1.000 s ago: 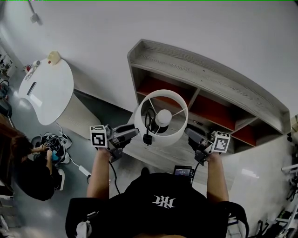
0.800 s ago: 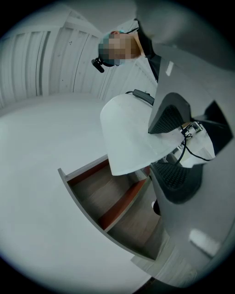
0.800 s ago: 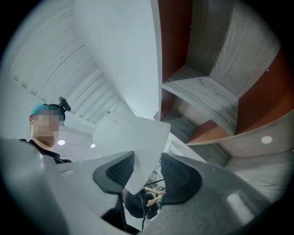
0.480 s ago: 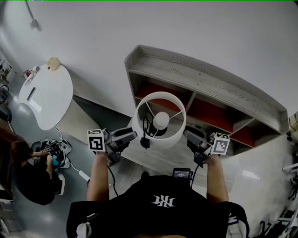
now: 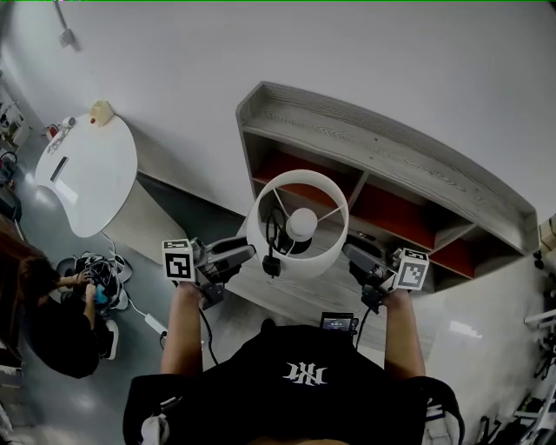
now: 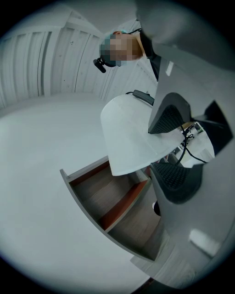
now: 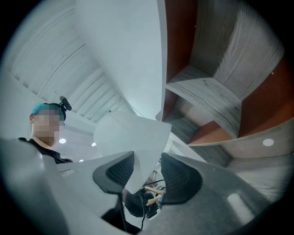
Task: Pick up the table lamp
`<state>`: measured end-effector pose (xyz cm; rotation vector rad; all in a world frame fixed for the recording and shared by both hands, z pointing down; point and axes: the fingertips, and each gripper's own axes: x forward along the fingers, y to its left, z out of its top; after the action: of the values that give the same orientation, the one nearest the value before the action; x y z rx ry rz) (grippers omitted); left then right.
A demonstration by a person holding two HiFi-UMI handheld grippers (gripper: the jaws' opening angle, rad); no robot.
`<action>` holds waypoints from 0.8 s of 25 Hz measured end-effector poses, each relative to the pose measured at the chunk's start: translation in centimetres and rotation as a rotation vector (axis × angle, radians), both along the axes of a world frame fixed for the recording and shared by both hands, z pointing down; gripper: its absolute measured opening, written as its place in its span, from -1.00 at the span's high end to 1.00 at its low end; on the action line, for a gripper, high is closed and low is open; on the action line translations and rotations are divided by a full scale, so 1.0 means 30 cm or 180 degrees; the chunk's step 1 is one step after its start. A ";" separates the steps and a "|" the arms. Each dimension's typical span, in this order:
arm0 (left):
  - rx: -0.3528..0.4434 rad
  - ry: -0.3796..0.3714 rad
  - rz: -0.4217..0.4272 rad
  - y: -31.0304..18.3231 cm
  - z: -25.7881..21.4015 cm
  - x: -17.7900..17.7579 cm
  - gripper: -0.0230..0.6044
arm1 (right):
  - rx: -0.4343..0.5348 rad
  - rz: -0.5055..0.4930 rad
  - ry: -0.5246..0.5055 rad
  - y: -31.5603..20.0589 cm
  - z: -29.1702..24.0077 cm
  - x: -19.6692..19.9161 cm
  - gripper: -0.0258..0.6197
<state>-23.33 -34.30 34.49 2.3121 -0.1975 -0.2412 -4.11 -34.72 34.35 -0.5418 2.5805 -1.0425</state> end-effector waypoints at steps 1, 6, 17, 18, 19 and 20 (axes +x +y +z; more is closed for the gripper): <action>-0.0001 0.0001 0.0005 0.000 0.000 0.000 0.29 | 0.0008 -0.0001 0.0006 -0.001 -0.001 0.000 0.35; -0.0020 -0.0012 0.0032 0.007 0.005 0.004 0.29 | 0.0037 0.0004 0.0055 0.009 0.001 0.001 0.35; -0.0074 0.0040 0.0070 0.007 0.020 0.005 0.29 | 0.0030 0.0038 0.0110 0.015 0.017 0.003 0.34; -0.0079 0.0038 0.0075 0.007 0.024 0.002 0.29 | 0.0027 0.0039 0.0113 0.016 0.021 0.000 0.34; -0.0083 0.0036 0.0077 0.007 0.027 -0.002 0.30 | 0.0025 0.0038 0.0115 0.017 0.026 -0.004 0.34; -0.0086 0.0035 0.0078 0.006 0.031 -0.006 0.30 | 0.0023 0.0038 0.0118 0.017 0.029 -0.007 0.34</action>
<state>-23.52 -34.11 35.41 2.2847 -0.1660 -0.2375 -4.33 -34.20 35.23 -0.5794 2.6089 -1.0282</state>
